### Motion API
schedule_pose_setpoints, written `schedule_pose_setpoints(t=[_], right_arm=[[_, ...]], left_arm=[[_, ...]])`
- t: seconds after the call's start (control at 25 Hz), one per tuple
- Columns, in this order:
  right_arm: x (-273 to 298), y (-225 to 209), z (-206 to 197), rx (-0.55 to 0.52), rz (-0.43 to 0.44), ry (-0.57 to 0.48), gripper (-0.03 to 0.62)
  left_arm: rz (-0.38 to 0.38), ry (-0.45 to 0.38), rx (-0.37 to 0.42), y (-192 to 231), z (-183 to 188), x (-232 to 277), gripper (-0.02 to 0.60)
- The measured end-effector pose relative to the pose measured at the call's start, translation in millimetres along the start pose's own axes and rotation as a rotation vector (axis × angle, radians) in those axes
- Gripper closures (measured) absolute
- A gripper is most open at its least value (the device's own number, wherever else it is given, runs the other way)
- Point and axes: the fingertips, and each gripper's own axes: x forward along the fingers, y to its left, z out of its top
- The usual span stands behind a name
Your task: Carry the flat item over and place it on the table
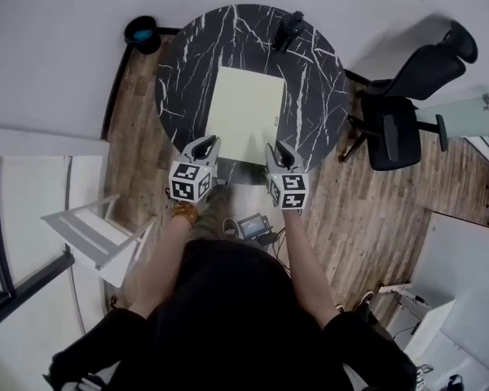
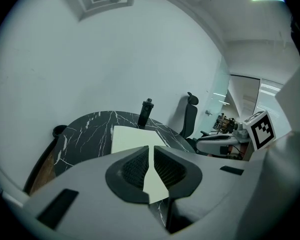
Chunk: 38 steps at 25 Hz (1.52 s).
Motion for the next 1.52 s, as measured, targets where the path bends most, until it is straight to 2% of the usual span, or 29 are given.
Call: schedule_pose_setpoints(t=[0.32, 0.44, 1.12, 1.32, 1.52], right_arm=[[-20.0, 11.0, 10.9, -0.001, 0.014, -0.049, 0.496], [-28.0, 15.4, 19.2, -0.004, 0.019, -0.085, 0.544], [-107.6, 39.2, 42.8, -0.051, 0.033, -0.237, 0.548], [-134.6, 46.4, 54.8, -0.072, 0.031, -0.299, 0.574], [-161.3, 66.5, 71.1, -0.103, 0.088, -0.371, 0.574]], left_arm=[[-0.007, -0.032, 0.037, -26.7, 11.7, -12.6, 0.554], [-0.01, -0.045, 0.061, -37.7, 17.2, -17.0, 0.56], [0.015, -0.111, 0.167, -98.5, 36.2, -65.6, 0.574], [0.024, -0.158, 0.193, -119.1, 50.9, -83.6, 0.574], [0.024, -0.229, 0.239, -144.8, 74.9, -111.0, 0.574]])
